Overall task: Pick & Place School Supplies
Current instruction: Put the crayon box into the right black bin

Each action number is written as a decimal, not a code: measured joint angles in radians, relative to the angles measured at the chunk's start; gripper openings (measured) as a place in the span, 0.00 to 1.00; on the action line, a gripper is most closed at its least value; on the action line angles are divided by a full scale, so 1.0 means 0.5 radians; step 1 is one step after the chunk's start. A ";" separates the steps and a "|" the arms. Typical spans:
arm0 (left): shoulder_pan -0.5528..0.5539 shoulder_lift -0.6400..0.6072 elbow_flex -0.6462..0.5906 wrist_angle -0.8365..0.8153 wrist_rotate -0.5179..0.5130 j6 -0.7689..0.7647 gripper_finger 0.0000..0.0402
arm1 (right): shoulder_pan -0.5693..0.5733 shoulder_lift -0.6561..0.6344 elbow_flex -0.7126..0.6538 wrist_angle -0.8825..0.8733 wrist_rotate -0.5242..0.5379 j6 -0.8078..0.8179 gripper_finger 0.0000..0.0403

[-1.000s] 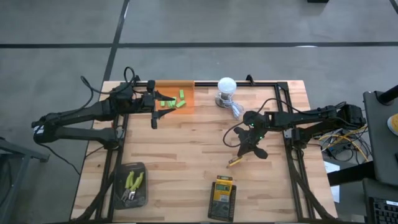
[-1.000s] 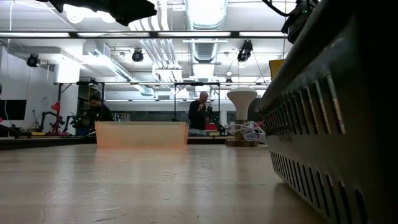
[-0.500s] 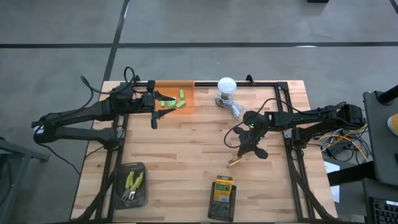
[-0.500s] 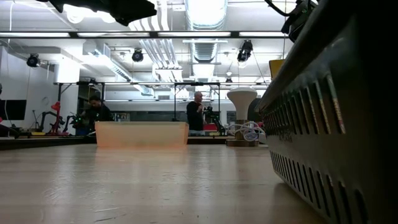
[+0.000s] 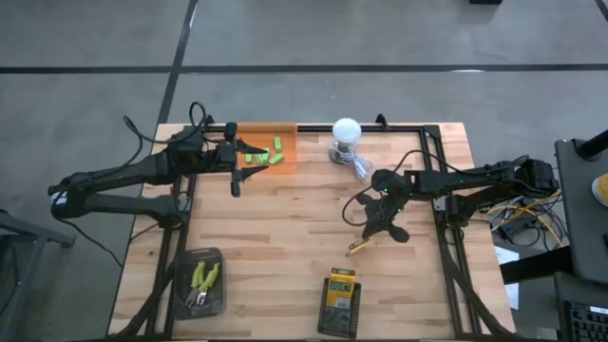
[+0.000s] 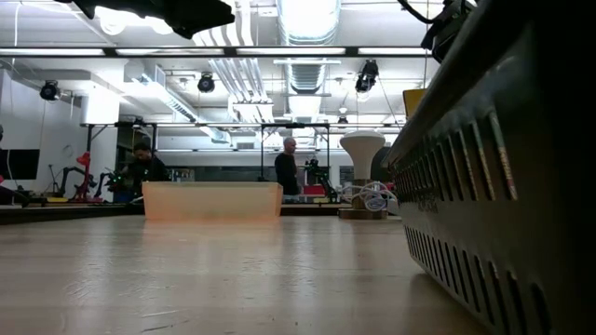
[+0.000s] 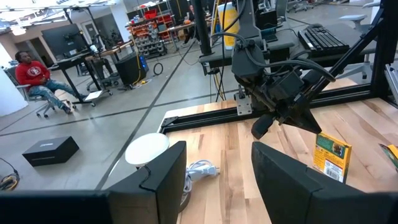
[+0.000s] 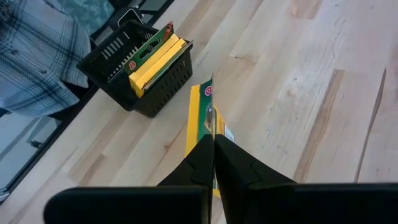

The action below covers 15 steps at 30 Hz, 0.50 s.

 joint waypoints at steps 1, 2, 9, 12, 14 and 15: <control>0.000 0.000 0.000 0.000 0.000 0.000 0.47 | 0.000 0.000 0.000 0.003 0.000 0.000 0.02; 0.000 0.000 0.000 0.000 0.001 0.000 0.47 | 0.000 0.000 0.000 0.009 0.000 0.000 0.02; 0.000 0.000 0.000 0.000 0.000 0.000 0.47 | 0.000 0.000 0.000 0.040 0.003 -0.015 0.02; 0.000 0.000 0.000 0.000 0.000 0.000 0.47 | 0.000 0.000 0.000 0.043 0.003 -0.031 0.02; 0.000 0.001 0.000 0.000 0.000 0.000 0.47 | 0.000 0.000 0.000 0.044 0.002 -0.029 0.03; 0.001 0.000 0.000 0.000 0.001 0.000 0.47 | 0.000 0.000 0.000 0.045 0.002 -0.021 0.04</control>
